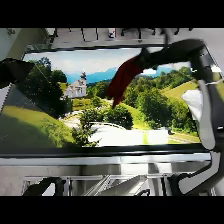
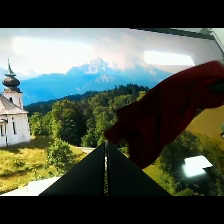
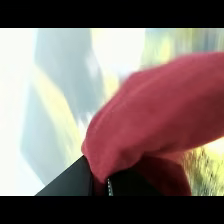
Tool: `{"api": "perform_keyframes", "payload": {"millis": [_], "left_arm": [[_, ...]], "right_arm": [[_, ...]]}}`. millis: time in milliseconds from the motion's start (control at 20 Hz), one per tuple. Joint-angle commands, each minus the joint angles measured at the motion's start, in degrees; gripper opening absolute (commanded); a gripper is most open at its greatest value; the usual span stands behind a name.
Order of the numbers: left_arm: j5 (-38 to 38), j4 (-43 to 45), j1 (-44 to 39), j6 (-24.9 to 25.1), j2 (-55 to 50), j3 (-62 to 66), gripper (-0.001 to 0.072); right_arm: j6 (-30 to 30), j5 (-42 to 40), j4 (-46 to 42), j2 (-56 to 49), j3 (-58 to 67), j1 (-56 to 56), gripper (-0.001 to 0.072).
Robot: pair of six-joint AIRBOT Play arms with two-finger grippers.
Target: Fold the shirts.
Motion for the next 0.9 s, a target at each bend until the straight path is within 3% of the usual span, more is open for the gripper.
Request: {"api": "perform_keyframes", "payload": {"millis": [0,100,300,550,850], "left_arm": [[0.68,-0.11,-0.24,-1.86,0.02,0.04,0.0013],[0.85,-0.13,-0.24,-3.34,0.02,0.04,0.0013],[1.29,-0.11,-0.55,-6.56,0.02,0.04,0.0013],[-0.57,-0.02,-6.93,-7.98,0.00,0.04,0.0013],[-5.20,0.07,-16.11,-8.83,-0.02,0.04,0.0013]], "right_arm": [[9.09,3.17,0.11,5.46,6.12,-12.31,0.0020],[12.22,5.01,-0.17,6.64,5.51,-21.44,0.0020],[12.63,4.33,-0.13,6.80,5.31,-38.29,0.0020],[-0.28,-1.57,-0.11,6.69,1.27,-47.76,0.0019],[-6.47,-9.20,0.68,3.93,0.59,-49.18,0.0018]]}}
